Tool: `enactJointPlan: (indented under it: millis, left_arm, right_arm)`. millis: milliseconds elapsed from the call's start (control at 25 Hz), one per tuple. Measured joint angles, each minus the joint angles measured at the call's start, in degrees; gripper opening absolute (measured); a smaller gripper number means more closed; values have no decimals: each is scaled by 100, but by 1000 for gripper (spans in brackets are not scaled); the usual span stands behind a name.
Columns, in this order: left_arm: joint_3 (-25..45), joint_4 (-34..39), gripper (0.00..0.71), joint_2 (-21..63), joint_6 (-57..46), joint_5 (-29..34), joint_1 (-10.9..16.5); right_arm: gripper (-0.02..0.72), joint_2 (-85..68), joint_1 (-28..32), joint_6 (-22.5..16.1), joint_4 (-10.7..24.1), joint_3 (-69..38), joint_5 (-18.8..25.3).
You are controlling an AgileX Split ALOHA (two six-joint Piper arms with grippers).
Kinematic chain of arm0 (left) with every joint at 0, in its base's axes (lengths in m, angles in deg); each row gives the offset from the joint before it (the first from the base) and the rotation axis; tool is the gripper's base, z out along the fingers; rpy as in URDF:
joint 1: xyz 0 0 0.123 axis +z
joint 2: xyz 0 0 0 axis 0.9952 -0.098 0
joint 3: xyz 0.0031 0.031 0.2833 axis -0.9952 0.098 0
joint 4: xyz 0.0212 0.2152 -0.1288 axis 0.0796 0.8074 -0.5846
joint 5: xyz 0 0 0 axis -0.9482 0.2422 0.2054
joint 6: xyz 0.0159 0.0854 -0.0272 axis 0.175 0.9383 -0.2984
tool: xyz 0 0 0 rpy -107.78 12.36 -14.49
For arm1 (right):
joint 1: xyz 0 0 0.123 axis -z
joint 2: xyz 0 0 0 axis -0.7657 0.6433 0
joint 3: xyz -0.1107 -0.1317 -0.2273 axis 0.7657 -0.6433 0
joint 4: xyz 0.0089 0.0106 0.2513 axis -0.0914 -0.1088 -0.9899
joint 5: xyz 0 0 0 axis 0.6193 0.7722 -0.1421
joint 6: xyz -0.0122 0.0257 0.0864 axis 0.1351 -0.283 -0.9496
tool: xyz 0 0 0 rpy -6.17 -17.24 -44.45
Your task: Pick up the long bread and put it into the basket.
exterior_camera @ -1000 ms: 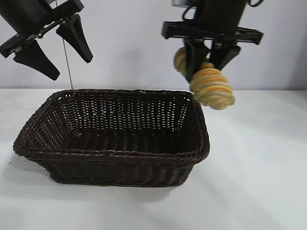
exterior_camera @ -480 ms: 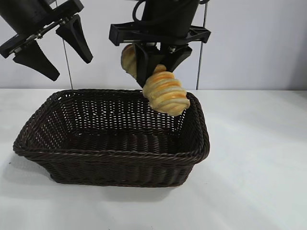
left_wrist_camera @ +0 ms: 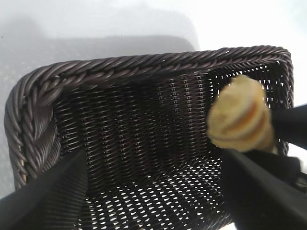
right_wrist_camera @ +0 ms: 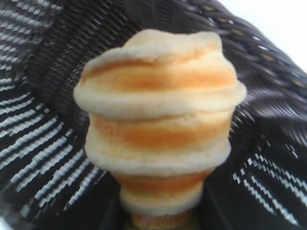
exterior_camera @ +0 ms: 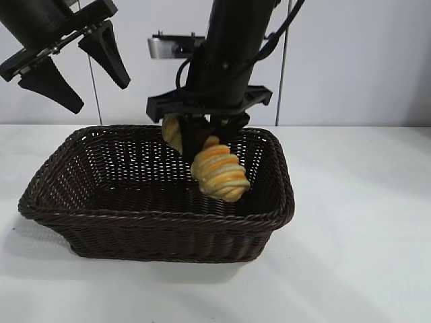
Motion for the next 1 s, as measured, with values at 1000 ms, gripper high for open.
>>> enactJointPlan:
  millis: [1000]
  left_arm:
    - [0,0,552,0,0,0,0]
  right_arm:
    - [561,-367,1776,121,-1162,1540,1355]
